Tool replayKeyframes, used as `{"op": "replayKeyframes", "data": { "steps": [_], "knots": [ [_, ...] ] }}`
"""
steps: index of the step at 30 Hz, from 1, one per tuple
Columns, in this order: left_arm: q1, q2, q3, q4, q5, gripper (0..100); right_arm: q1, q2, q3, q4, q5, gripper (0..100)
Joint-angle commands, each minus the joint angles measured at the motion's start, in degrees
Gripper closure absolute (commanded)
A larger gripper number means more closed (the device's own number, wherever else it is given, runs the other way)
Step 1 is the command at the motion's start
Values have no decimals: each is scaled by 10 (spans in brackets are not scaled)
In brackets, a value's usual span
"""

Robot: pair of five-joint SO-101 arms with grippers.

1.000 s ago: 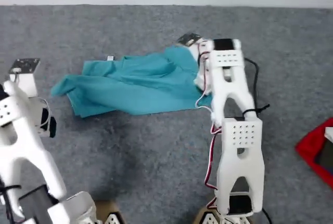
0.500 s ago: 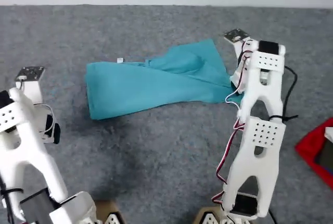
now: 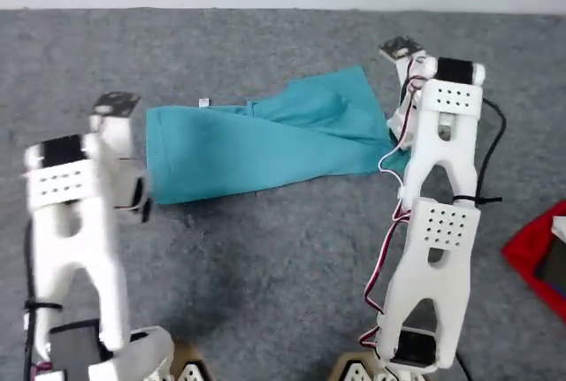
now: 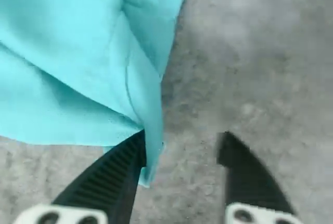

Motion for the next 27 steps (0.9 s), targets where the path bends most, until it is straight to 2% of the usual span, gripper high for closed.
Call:
{"op": "replayKeyframes", "data": {
  "steps": [1,4,7,11,16,20,27],
  "knots": [
    [129,-19,29,-75,18,894,11,-43,-44,23,-4,732],
    [175,-19,78,-159,2,894,34,-43,-40,25,-5,753],
    [178,-18,126,-242,-57,894,62,-44,-25,25,-4,757],
    [147,19,153,-331,-121,895,102,-43,-24,25,-4,757],
    [109,81,153,-375,-193,896,121,-43,-24,25,-3,757],
    [149,93,142,-368,-172,896,110,-43,-24,25,-3,757],
    [229,101,7,-258,-29,894,82,-38,-23,25,-3,755]
  ]
}}
